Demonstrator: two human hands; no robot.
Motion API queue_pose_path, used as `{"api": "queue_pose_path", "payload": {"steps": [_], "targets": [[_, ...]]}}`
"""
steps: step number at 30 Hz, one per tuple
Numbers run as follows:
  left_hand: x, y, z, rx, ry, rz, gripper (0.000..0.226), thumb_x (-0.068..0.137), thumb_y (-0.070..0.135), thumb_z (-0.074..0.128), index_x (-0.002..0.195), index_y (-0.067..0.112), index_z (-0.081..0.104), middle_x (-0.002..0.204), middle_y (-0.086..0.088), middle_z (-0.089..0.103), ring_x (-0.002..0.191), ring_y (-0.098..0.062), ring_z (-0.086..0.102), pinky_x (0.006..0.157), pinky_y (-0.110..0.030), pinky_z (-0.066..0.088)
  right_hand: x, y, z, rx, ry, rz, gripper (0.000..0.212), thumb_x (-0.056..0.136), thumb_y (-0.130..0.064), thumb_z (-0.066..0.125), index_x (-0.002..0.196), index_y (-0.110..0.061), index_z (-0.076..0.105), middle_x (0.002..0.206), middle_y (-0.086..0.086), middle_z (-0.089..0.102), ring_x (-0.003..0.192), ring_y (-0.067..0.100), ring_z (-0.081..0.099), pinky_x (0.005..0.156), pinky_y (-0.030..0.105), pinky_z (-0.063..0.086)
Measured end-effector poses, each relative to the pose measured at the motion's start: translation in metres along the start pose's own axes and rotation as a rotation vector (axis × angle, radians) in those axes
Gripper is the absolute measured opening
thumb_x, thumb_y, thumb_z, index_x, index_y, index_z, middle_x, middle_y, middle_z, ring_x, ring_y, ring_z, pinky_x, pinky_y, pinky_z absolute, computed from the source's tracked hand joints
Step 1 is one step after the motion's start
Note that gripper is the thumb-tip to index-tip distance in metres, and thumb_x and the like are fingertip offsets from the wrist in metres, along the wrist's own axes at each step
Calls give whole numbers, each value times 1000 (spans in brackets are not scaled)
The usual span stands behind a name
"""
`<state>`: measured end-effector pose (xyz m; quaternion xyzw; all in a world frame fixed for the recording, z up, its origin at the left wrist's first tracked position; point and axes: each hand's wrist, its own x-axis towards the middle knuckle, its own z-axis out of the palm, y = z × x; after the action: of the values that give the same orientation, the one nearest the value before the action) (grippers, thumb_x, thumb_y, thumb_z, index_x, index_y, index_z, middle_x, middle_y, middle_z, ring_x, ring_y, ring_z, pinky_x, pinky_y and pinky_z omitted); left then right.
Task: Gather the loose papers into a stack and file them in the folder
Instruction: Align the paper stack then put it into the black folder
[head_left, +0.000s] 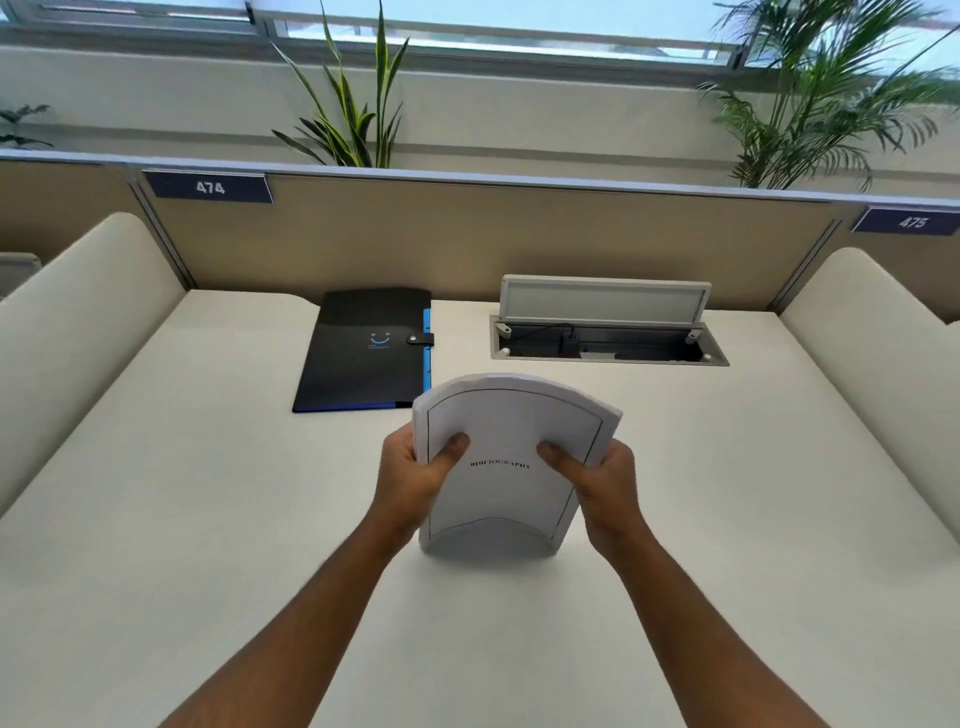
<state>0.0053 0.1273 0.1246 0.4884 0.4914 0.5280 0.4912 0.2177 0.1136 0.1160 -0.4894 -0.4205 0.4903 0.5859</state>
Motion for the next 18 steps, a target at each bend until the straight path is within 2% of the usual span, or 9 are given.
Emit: {"api": "queue_pose_path", "payload": {"steps": [2,4,5,8,9,11,14,16,18], "targets": [[-1,1,2,4,-11,-7,21,75,41,75,94,48,70,94,14,74,92,-13,70,65,-23,58,0,1,-1,34,7,8,23,74,-19,87,97,-24,82,99,8,81,86,20,77,72,31,60],[-5,0,6,25,-14,-50,30,72,43,76,98,51,63,95,24,70,93,-4,67,64,-19,57,-3,3,3,31,-33,43,32,74,-16,87,102,-30,81,103,6,81,91,20,78,73,29,61],[-5,-1,7,24,2,-58,32,71,45,76,100,49,61,93,25,69,92,-4,67,63,-19,56,-4,4,5,29,-34,48,34,73,-16,88,102,-33,81,103,5,81,91,20,78,72,28,61],[-4,-4,5,1,22,-18,26,74,43,73,99,39,65,93,11,73,92,-20,70,64,-25,59,-1,2,2,50,29,32,25,75,-15,89,96,-29,83,99,7,82,86,23,78,70,28,61],[-4,-4,6,7,7,-22,27,75,42,74,99,38,65,94,9,73,93,-21,69,66,-26,59,0,2,2,50,34,28,25,79,-12,88,95,-30,83,98,6,82,86,22,78,70,28,61],[-8,1,11,23,-5,-34,29,73,42,75,100,47,65,94,14,72,92,-14,69,66,-24,58,-2,3,6,32,15,19,31,82,-6,85,95,-35,82,97,3,82,85,19,78,70,28,61],[-8,10,9,-11,25,58,33,75,40,76,97,61,64,95,20,72,92,-5,69,62,-21,57,-2,-4,9,26,38,-57,29,78,-16,87,99,-35,81,98,2,82,86,16,78,70,27,61],[-6,11,4,-11,46,106,33,76,40,77,100,59,64,97,19,73,93,-7,69,63,-20,57,0,-6,5,10,55,-83,26,77,-21,87,99,-34,81,98,2,82,87,18,78,70,27,61],[-11,5,5,42,59,61,31,73,41,77,100,52,65,92,19,72,92,-13,69,62,-17,56,-3,4,4,-40,43,-37,22,82,-18,86,97,-32,81,98,1,82,91,23,78,71,30,63]]}}
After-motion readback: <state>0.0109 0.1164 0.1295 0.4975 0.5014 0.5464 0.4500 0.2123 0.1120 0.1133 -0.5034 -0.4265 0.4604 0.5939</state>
